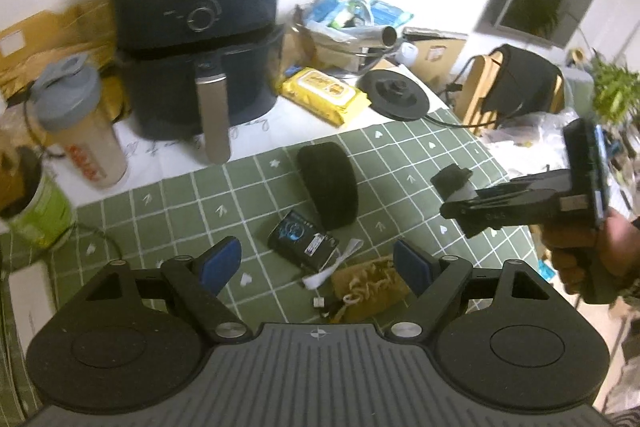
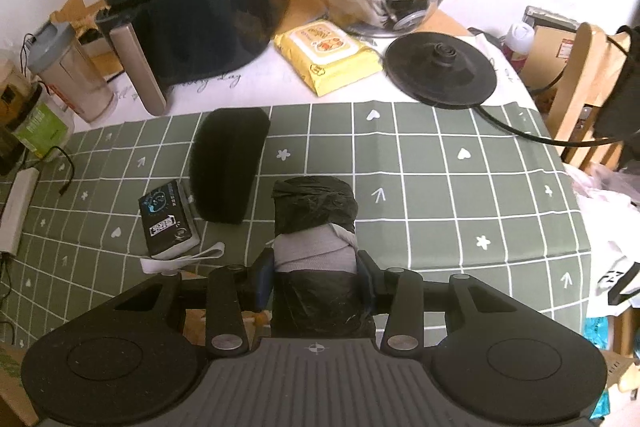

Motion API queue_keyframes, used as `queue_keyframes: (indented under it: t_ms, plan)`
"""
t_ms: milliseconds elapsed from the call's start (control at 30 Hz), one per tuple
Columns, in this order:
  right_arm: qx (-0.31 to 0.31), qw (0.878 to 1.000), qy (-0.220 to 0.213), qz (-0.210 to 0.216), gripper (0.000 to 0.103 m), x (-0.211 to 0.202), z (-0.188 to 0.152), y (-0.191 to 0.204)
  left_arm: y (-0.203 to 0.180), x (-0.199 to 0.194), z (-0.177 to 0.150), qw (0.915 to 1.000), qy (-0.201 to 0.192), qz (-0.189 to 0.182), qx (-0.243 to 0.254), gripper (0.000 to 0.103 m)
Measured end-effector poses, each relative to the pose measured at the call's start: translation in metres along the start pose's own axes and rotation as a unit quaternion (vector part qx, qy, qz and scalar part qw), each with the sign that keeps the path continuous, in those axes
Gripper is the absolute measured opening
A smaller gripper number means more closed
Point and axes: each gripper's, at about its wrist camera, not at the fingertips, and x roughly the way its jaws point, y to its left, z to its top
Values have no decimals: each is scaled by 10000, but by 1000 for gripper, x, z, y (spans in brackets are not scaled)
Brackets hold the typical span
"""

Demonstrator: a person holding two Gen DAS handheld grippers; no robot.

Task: Organize soft objects
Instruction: 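Grasp the black cartoon-print card box with the left tool while the right tool holds the bundle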

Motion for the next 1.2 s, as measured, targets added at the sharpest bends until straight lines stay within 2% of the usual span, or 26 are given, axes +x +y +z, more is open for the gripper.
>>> queue_keyframes:
  t_ms: [433,867,1067,1200]
  plan:
    - [195,9993,-242,192,45,-46,-20,-12,-4,62,15,9953,552,-67,787,84]
    - [669,9969,-394,138,45,-71,-43,-32,-5,144,11,9789,1396,16,1492,84]
    - [867,9951,-473,104,45,-78,-50,-40,-4,173,9,9716,1667,13,1681,84]
    - [970,9941,-475,65,45,-81,-54,-44,-2,188,6,9696,1745,-33,1714,84]
